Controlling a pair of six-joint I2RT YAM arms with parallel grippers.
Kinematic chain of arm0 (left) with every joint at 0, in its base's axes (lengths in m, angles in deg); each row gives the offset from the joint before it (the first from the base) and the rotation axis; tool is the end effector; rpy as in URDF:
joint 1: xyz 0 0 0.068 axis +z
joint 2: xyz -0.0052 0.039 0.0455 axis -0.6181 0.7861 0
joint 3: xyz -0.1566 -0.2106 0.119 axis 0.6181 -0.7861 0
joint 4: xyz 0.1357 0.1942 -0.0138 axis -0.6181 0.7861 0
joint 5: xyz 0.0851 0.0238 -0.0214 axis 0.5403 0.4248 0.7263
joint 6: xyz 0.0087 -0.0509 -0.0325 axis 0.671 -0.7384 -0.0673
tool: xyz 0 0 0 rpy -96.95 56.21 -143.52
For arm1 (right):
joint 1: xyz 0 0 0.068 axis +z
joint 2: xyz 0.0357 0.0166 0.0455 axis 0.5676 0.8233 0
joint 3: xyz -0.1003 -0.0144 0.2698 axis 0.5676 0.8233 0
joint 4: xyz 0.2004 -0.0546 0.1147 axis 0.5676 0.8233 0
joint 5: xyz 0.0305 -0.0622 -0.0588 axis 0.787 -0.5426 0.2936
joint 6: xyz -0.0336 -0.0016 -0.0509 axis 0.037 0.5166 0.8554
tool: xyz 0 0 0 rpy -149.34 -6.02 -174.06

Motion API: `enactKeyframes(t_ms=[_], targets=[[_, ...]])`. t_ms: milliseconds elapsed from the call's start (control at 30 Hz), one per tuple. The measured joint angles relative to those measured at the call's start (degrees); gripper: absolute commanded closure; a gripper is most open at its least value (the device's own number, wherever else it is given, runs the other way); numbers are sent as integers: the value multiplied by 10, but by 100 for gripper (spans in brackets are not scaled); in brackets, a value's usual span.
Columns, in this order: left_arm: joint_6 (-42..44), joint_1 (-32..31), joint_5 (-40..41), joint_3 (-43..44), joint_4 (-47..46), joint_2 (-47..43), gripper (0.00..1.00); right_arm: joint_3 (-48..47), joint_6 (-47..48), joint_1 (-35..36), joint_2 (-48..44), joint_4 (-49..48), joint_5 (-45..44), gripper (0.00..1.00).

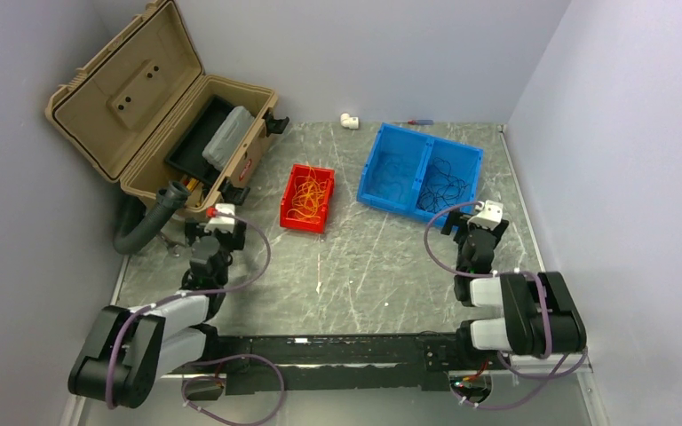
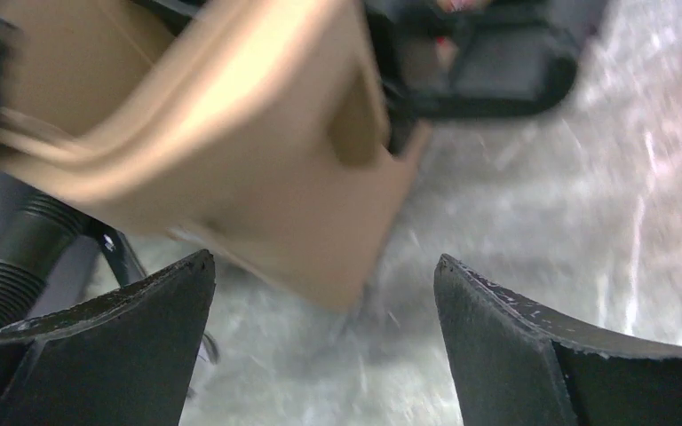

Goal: Untangle the cables
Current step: Reset both arms

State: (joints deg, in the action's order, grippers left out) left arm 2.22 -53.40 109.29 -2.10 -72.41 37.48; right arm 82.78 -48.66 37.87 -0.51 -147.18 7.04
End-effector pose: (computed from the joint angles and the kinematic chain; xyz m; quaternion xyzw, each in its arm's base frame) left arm 0.1698 -0.0263 0.1858 0.0423 0.7626 0.1478 0.6284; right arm 0.1995 -0.0038 0.1875 0.1054 0.7447 -0.0952 0.6521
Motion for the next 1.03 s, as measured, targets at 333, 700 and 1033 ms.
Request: enactKeyframes(t_ms=[333, 700, 1033], targets=[[-43, 177, -180, 23, -155, 134, 0, -46, -11, -26, 103, -59, 30, 17], [-55, 196, -206, 54, -85, 139, 0, -55, -14, -28, 104, -40, 33, 0], [-55, 197, -206, 54, -85, 140, 1, -55, -14, -28, 104, -38, 33, 0]])
